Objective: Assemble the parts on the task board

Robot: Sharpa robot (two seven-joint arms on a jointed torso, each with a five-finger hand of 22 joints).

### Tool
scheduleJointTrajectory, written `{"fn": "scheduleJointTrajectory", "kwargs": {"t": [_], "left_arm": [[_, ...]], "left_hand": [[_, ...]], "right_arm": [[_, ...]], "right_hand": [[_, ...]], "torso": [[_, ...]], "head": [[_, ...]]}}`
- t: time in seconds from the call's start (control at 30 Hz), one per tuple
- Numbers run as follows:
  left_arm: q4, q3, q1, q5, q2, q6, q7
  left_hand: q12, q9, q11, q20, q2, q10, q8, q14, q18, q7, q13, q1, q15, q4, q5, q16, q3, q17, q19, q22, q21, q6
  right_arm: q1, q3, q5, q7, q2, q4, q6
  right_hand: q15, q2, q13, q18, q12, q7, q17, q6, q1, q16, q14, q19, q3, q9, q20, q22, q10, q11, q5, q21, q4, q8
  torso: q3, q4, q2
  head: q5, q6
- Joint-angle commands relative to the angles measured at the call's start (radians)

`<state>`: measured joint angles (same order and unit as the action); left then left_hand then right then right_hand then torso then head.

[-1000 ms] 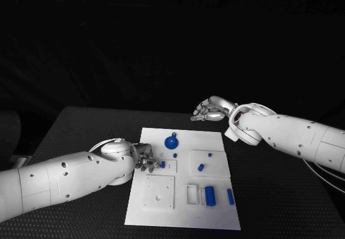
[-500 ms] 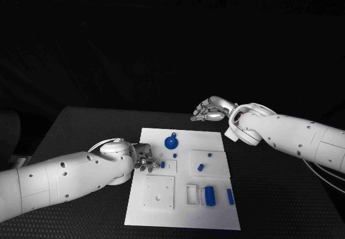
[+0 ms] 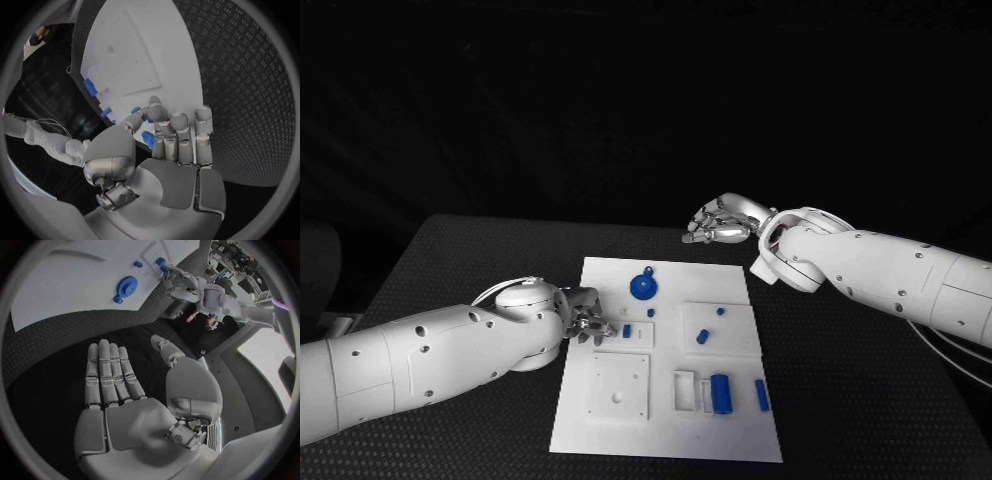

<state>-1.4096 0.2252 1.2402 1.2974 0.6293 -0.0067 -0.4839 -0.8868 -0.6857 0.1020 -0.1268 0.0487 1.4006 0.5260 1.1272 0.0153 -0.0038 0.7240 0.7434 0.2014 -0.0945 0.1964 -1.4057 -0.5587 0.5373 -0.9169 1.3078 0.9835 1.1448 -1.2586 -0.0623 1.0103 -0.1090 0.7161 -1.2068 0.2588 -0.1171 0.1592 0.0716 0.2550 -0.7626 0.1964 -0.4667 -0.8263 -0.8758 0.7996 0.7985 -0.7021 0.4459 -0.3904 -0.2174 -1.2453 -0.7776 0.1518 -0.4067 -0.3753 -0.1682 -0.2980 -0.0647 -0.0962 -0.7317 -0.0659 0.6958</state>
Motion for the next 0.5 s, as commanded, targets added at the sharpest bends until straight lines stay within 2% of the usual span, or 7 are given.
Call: {"fn": "scheduleJointTrajectory", "kwargs": {"t": [0.03, 0.37, 0.5], "left_arm": [[0.009, 0.003, -0.005, -0.028, 0.002, 0.04, -0.018], [0.017, 0.003, -0.005, -0.068, 0.001, 0.063, -0.024], [0.019, 0.003, -0.005, -0.069, 0.0, 0.056, -0.024]], "left_hand": [[-0.004, 0.001, 0.003, -0.142, 0.004, 0.007, -0.005, 0.003, 0.013, 0.004, -0.001, 0.011, -0.003, 0.003, 0.002, -0.006, 0.0, -0.001, 0.005, 0.018, 0.006, -0.004], [-0.003, 0.002, 0.002, -0.142, 0.015, 0.005, -0.005, 0.001, 0.013, 0.005, -0.002, 0.012, -0.004, 0.001, -0.001, -0.005, 0.003, -0.002, 0.006, 0.018, 0.006, -0.007], [-0.002, 0.002, 0.001, -0.141, 0.03, 0.004, -0.004, -0.001, 0.012, 0.006, -0.003, 0.005, -0.005, 0.008, -0.009, -0.004, 0.006, -0.003, 0.008, 0.017, 0.004, -0.009]], "right_arm": [[0.001, 0.0, 0.001, -0.005, -0.001, -0.001, -0.012], [0.001, 0.0, 0.001, -0.005, 0.0, -0.001, -0.012], [0.001, 0.0, 0.001, -0.005, -0.001, -0.001, -0.012]], "right_hand": [[-0.003, -0.006, -0.001, 0.007, -0.005, 0.001, 0.001, 0.006, 0.0, 0.004, -0.006, -0.003, -0.005, 0.001, -0.001, -0.001, -0.002, 0.004, -0.005, 0.004, 0.002, -0.004], [-0.003, -0.006, -0.001, 0.007, -0.005, 0.001, 0.001, 0.006, 0.0, 0.004, -0.006, -0.003, -0.005, 0.001, -0.001, -0.002, -0.002, 0.004, -0.005, 0.005, 0.002, -0.004], [-0.003, -0.006, -0.001, 0.007, -0.005, 0.001, 0.002, 0.006, 0.0, 0.004, -0.006, -0.003, -0.005, 0.001, -0.001, -0.002, -0.002, 0.004, -0.005, 0.005, 0.002, -0.004]], "torso": [[0.0007, 0.0001, 0.0], [0.0011, 0.0001, 0.0], [0.001, 0.0002, 0.0]], "head": [[0.001, 0.0], [0.002, 0.001], [0.002, 0.001]]}}
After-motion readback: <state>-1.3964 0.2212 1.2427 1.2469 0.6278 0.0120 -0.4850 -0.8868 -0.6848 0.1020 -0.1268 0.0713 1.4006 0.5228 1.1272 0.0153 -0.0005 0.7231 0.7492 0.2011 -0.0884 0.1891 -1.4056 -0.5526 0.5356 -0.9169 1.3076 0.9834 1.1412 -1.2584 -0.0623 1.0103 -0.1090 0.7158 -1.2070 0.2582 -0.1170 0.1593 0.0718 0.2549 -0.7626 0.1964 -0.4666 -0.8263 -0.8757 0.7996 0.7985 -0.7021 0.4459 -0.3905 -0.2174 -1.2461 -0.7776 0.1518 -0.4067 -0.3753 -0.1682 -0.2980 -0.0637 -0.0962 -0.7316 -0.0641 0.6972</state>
